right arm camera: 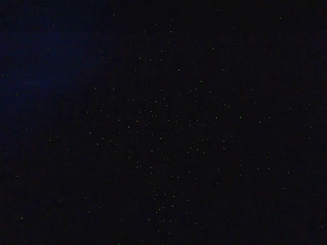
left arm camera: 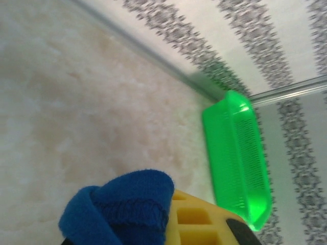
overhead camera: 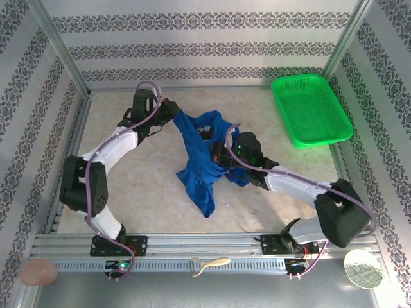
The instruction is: Fold the inside-out t-shirt
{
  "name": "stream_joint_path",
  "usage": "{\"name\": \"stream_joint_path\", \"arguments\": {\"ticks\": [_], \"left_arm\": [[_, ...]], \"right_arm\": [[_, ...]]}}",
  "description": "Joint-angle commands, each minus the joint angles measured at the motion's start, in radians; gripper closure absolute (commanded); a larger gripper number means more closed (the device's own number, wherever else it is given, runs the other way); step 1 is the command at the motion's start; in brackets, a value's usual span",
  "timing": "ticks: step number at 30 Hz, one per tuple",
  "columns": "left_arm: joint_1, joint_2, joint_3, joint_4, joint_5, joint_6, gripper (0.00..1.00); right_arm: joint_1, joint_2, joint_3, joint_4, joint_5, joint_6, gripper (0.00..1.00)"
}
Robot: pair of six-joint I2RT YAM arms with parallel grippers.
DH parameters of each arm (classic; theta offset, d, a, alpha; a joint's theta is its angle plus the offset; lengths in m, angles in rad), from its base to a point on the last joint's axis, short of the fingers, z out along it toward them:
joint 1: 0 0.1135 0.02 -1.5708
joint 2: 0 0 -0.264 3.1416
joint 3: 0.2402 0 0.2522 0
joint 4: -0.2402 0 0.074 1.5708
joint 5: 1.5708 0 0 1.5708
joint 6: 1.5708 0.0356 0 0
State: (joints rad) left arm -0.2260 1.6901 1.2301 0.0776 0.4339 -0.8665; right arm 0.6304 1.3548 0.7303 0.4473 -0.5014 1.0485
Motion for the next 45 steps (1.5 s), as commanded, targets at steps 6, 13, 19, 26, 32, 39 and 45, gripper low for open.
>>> {"name": "stream_joint_path", "arguments": {"ticks": [6, 13, 19, 26, 32, 39, 45], "left_arm": [[0.035, -0.113, -0.051, -0.03, 0.141, 0.091, 0.31], [0.006, -0.494, -0.262, -0.002, 0.131, 0.018, 0.2], [-0.146, -0.603, -0.279, -0.002, 0.033, 0.007, 0.09], [-0.295, -0.372, -0.167, 0.047, 0.011, 0.053, 0.04], [-0.369, -0.308, -0.266, 0.13, -0.029, 0.06, 0.98], [-0.415, -0.351, -0.521, 0.174, -0.075, 0.054, 1.0], [-0.397, -0.331, -0.657, 0.157, -0.149, 0.088, 0.93]], "right_arm": [[-0.056, -0.127, 0.225, -0.259, 0.046, -0.131, 1.0], [-0.094, -0.107, 0.348, -0.434, 0.119, -0.224, 1.0], [-0.058, -0.069, 0.449, -0.587, 0.23, -0.308, 1.0], [-0.04, -0.057, 0.465, -0.598, 0.255, -0.3, 1.0], [-0.107, -0.076, 0.427, -0.542, 0.218, -0.238, 1.0], [-0.247, -0.092, 0.404, -0.348, 0.072, -0.088, 1.0], [-0.243, -0.092, 0.503, -0.145, -0.164, 0.053, 1.0]]}}
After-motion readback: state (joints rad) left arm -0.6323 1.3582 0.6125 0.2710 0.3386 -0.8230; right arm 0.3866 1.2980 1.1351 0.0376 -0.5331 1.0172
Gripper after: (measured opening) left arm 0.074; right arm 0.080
